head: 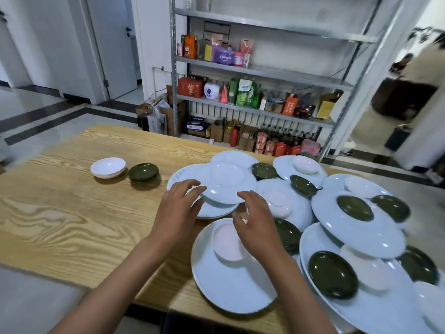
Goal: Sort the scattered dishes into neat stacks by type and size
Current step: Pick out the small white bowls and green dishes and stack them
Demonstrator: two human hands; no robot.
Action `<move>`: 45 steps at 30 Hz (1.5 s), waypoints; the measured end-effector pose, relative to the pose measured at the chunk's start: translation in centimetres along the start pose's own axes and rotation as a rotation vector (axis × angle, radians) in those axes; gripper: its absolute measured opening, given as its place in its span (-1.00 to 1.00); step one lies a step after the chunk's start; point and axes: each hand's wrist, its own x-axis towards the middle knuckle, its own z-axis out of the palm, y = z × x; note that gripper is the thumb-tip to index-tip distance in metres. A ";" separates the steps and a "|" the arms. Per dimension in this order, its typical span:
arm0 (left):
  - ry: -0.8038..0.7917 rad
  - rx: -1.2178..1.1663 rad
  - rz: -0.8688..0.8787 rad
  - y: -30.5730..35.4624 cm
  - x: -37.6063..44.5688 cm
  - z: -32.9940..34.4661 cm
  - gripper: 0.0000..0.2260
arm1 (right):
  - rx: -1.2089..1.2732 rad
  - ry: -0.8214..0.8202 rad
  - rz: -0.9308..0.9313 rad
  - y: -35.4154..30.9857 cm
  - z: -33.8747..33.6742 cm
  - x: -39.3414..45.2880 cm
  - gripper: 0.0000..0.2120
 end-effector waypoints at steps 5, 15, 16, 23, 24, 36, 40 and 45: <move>-0.053 -0.151 0.110 5.3 -0.8 1.7 -0.73 | -0.096 0.018 0.088 3.1 -3.5 -3.0 -0.66; -0.148 -0.219 0.157 8.4 -2.1 3.4 -0.70 | -0.052 -0.232 0.027 4.0 -3.4 -7.8 -0.56; -0.157 -0.217 0.152 8.5 -2.2 3.3 -0.70 | -0.057 -0.228 0.014 4.0 -3.1 -7.9 -0.56; -0.234 -0.172 0.107 7.9 -3.4 2.4 -0.68 | -0.120 -0.181 -0.107 3.8 -1.5 -7.8 -0.53; -0.242 -0.163 0.098 7.7 -3.8 2.2 -0.68 | -0.128 -0.196 -0.119 3.7 -1.2 -7.7 -0.53; -0.221 -0.184 -0.053 5.7 -6.3 -0.5 -0.61 | -0.158 -0.173 -0.116 3.3 1.0 -6.7 -0.72; -0.206 -0.187 0.002 4.9 -6.5 -1.2 -0.64 | -0.079 -0.071 -0.172 2.0 1.3 -5.6 -0.79; -0.047 -0.156 0.058 3.2 -5.8 -2.7 -0.77 | -0.047 -0.035 -0.250 -0.5 1.7 -3.4 -0.82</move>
